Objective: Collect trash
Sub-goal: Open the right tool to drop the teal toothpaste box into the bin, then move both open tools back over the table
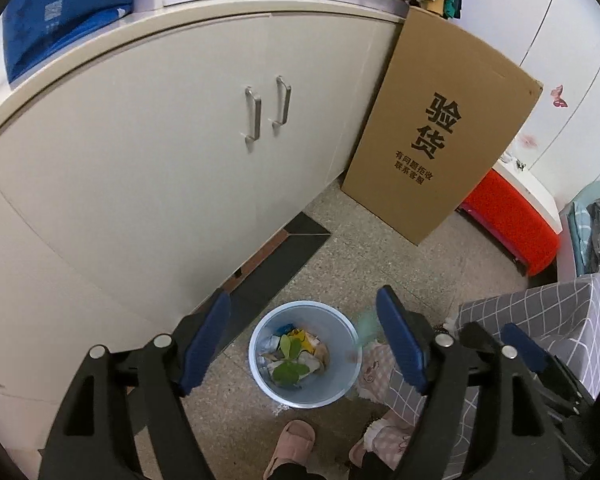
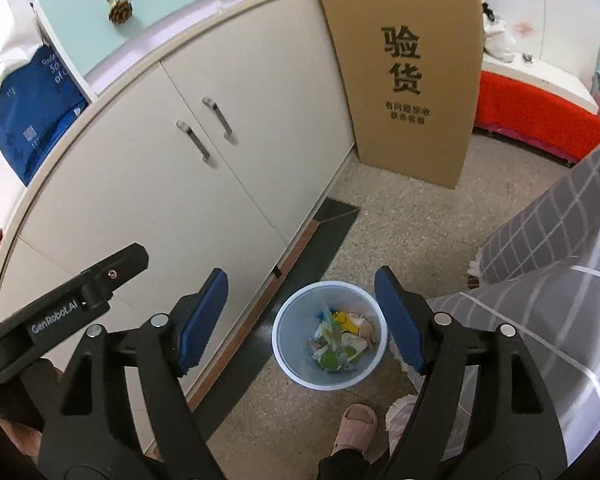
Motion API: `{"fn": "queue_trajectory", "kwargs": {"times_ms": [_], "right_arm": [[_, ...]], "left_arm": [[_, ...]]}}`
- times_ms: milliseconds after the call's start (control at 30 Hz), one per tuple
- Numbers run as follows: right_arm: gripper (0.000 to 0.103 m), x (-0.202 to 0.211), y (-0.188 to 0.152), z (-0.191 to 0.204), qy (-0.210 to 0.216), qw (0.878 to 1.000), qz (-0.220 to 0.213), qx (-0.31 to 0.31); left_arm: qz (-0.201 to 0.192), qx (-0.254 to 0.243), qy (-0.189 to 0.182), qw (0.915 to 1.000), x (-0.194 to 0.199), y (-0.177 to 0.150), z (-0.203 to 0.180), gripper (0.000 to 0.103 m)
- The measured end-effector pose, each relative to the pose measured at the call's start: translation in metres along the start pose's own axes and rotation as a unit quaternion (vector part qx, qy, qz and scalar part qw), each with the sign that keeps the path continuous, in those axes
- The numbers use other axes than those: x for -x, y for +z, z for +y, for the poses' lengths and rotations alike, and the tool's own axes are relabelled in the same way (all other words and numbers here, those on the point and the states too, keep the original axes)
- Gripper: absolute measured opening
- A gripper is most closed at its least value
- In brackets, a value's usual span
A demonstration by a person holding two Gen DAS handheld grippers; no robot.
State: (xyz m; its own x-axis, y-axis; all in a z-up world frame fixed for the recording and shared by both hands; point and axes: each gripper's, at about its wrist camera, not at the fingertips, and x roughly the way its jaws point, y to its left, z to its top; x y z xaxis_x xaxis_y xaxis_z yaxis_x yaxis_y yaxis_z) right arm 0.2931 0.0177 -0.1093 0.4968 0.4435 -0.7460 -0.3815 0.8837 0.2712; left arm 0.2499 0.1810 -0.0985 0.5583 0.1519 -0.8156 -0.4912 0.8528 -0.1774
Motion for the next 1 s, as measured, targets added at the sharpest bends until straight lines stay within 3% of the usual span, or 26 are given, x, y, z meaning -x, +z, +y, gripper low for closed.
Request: {"fn": "queue_trajectory", "kwargs": {"times_ms": [167, 400, 700, 1000], "right_arm": [[0.075, 0.052, -0.001, -0.013, -0.004, 0.999, -0.035, -0.009], [0.076, 0.142, -0.016, -0.044, -0.019, 0.996, -0.091, -0.017], [0.077, 0.235, -0.052, -0.118, -0.031, 0.988, -0.141, -0.059], [0.077, 0.283, -0.083, -0.172, -0.033, 0.981, -0.166, -0.099]], "left_arm": [[-0.02, -0.003, -0.015, 0.9997, 0.028, 0.0, -0.01, 0.074], [-0.062, -0.045, -0.055, 0.9956, 0.094, -0.017, -0.063, 0.076], [-0.117, -0.137, -0.09, 0.9796, 0.175, -0.074, -0.164, 0.078], [-0.136, -0.201, -0.109, 0.964, 0.215, -0.122, -0.236, 0.08]]}}
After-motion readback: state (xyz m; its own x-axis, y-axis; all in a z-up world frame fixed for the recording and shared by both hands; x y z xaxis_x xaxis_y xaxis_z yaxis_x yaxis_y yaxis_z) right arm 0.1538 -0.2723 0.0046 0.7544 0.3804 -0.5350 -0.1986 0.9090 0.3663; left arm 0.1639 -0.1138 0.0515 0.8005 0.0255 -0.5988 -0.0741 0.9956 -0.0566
